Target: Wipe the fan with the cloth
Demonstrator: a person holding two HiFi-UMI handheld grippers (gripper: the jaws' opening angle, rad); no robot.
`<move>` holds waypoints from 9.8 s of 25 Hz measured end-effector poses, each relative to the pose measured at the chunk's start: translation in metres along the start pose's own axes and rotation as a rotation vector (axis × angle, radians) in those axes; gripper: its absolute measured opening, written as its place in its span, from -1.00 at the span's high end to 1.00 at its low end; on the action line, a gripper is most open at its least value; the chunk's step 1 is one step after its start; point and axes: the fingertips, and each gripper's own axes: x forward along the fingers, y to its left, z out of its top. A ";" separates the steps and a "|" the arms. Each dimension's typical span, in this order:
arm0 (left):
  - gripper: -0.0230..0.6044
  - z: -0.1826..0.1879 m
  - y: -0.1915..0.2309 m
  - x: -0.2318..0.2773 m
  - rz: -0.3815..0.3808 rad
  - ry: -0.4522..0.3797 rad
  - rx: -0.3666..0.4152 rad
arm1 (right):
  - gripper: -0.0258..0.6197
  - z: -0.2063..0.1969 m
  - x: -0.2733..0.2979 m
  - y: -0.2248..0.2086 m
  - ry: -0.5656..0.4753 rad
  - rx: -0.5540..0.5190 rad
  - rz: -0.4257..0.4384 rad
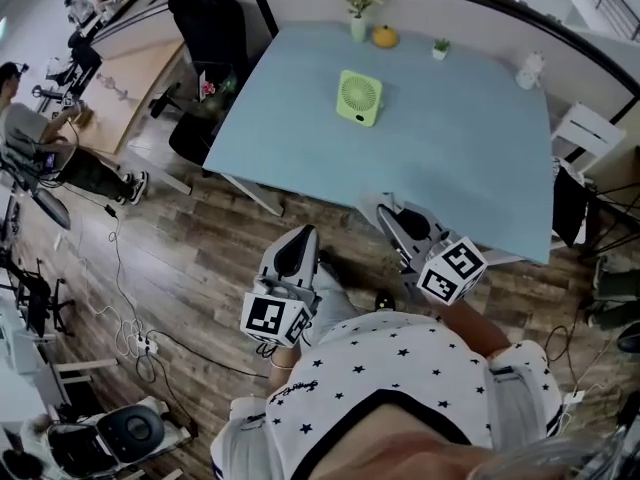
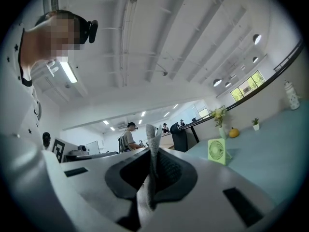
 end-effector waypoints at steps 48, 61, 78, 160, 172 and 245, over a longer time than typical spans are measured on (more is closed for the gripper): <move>0.83 0.041 0.230 0.149 -0.427 -0.012 0.028 | 0.87 0.016 0.220 -0.068 -0.106 -0.056 -0.406; 0.83 0.038 0.226 0.191 -0.455 0.006 0.014 | 0.86 0.023 0.224 -0.109 -0.099 -0.040 -0.438; 0.83 0.048 0.232 0.269 -0.316 0.026 0.016 | 0.87 0.035 0.268 -0.207 -0.003 -0.071 -0.346; 0.83 0.040 0.216 0.322 -0.571 0.136 0.003 | 0.87 -0.049 0.141 -0.341 0.034 0.151 -1.013; 0.83 0.047 0.238 0.317 -0.505 0.110 -0.005 | 0.87 -0.047 0.243 -0.302 0.112 -0.002 -0.754; 0.83 0.034 0.249 0.320 -0.524 0.153 -0.007 | 0.87 -0.133 0.264 -0.301 0.340 0.034 -0.750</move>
